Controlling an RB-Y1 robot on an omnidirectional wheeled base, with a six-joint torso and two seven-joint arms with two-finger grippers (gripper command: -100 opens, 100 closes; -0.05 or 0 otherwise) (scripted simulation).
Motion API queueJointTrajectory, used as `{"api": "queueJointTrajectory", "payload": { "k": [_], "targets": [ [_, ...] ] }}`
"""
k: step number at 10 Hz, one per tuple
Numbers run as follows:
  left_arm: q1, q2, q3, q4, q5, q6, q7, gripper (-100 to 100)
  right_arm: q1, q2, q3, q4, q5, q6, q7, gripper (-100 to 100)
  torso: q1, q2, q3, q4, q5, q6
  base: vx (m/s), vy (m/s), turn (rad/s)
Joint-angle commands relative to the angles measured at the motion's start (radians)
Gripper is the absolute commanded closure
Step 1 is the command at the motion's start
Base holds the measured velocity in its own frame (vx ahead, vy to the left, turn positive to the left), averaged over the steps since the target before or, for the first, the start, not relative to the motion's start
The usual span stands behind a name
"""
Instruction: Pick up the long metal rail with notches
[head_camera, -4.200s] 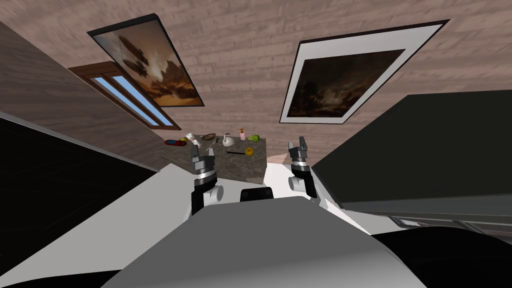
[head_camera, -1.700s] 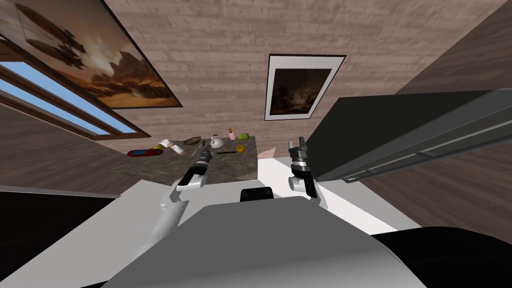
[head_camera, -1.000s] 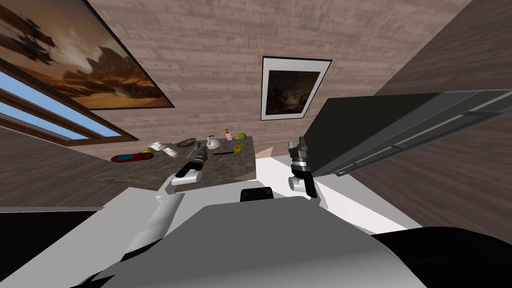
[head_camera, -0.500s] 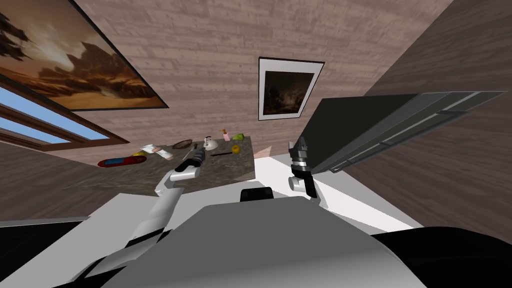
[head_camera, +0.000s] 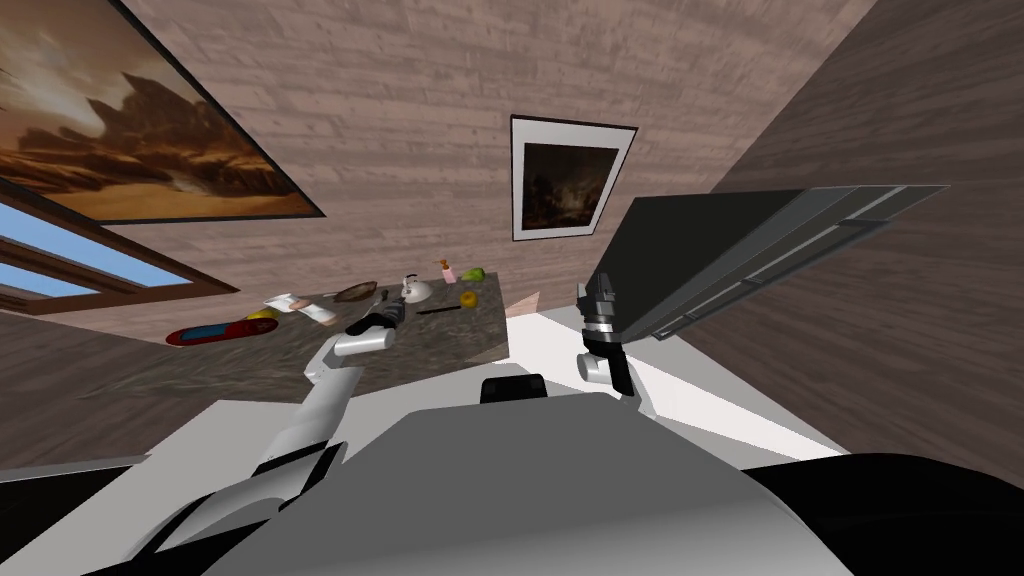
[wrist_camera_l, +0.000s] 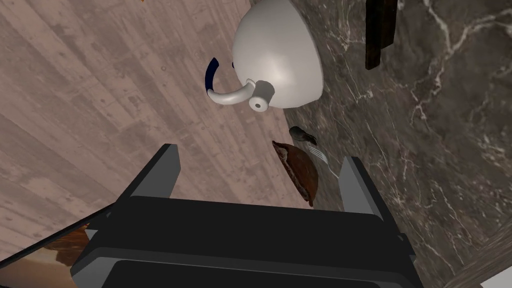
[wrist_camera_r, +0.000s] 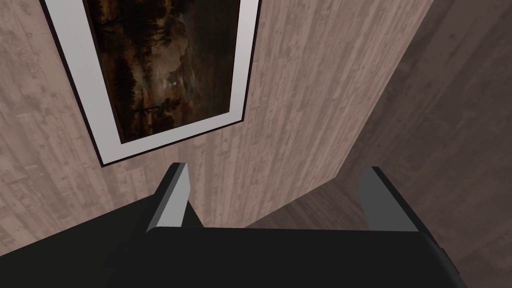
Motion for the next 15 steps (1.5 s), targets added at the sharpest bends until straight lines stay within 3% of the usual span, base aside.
{"api": "queueJointTrajectory", "payload": {
  "k": [1,2,4,5,6,7,9,10,11,14,15],
  "targets": [
    [-0.011,0.004,0.001,0.012,0.001,0.035,-0.001,-100,0.0,0.0,0.0,0.0,0.0,0.0,0.0,0,0.0,0.0,0.0,0.0,0.0,0.0,0.0,0.0,0.0],
    [-0.054,0.025,0.009,0.058,0.008,0.07,-0.006,-100,0.0,0.0,0.0,0.0,0.0,0.0,0.0,0,0.0,0.0,0.0,0.0,0.0,0.0,0.003,0.002,-0.106],
    [-0.054,0.025,0.009,0.068,0.008,0.103,-0.006,-100,0.0,0.0,0.0,0.0,0.0,0.0,0.0,0,0.0,0.0,0.0,0.0,0.0,0.0,0.004,0.005,-0.024],
    [-0.097,0.043,0.016,0.115,0.014,0.142,-0.012,-100,0.0,0.0,0.0,0.0,0.0,0.0,0.0,0,0.0,0.0,0.0,0.0,0.0,0.0,0.004,0.003,-0.111],
    [-0.097,0.043,0.016,0.126,0.014,0.165,-0.012,-100,0.0,0.0,0.0,0.0,0.0,0.0,0.0,0,0.0,0.0,0.0,0.0,0.0,0.001,0.006,0.009,-0.061],
    [-0.141,0.059,0.021,0.168,0.019,0.193,-0.018,-100,0.0,0.0,0.0,0.0,0.0,0.0,0.0,0,0.0,0.0,0.0,0.0,0.0,0.0,0.013,0.01,-0.089],
    [-0.141,0.059,0.021,0.184,0.019,0.235,-0.018,-100,0.0,0.0,0.0,0.0,0.0,0.0,0.0,0,0.0,-0.001,-0.001,0.0,0.0,0.0,0.012,0.008,-0.016],
    [-0.185,0.073,0.026,0.23,0.024,0.27,-0.026,-100,0.0,0.0,0.0,0.0,0.0,0.0,0.0,0,0.0,0.0,0.0,0.0,0.0,0.0,0.012,0.006,-0.073],
    [-0.185,0.073,0.026,0.243,0.024,0.298,-0.026,-100,0.0,0.0,0.0,0.0,0.0,0.0,0.0,0,0.0,-0.001,0.0,0.0,0.0,0.0,0.015,0.012,-0.065],
    [-0.271,0.093,0.031,0.328,0.031,0.388,-0.041,-100,0.0,0.0,0.0,0.0,0.0,0.0,0.0,0,0.001,-0.002,-0.001,0.0,0.0,0.0,0.024,0.015,-0.069],
    [-0.273,0.093,0.031,0.357,0.031,0.418,-0.041,-100,0.0,0.0,0.0,0.0,0.0,0.0,0.0,0,0.001,-0.002,-0.001,0.0,0.0,0.0,0.022,0.016,-0.042]
  ]
}}
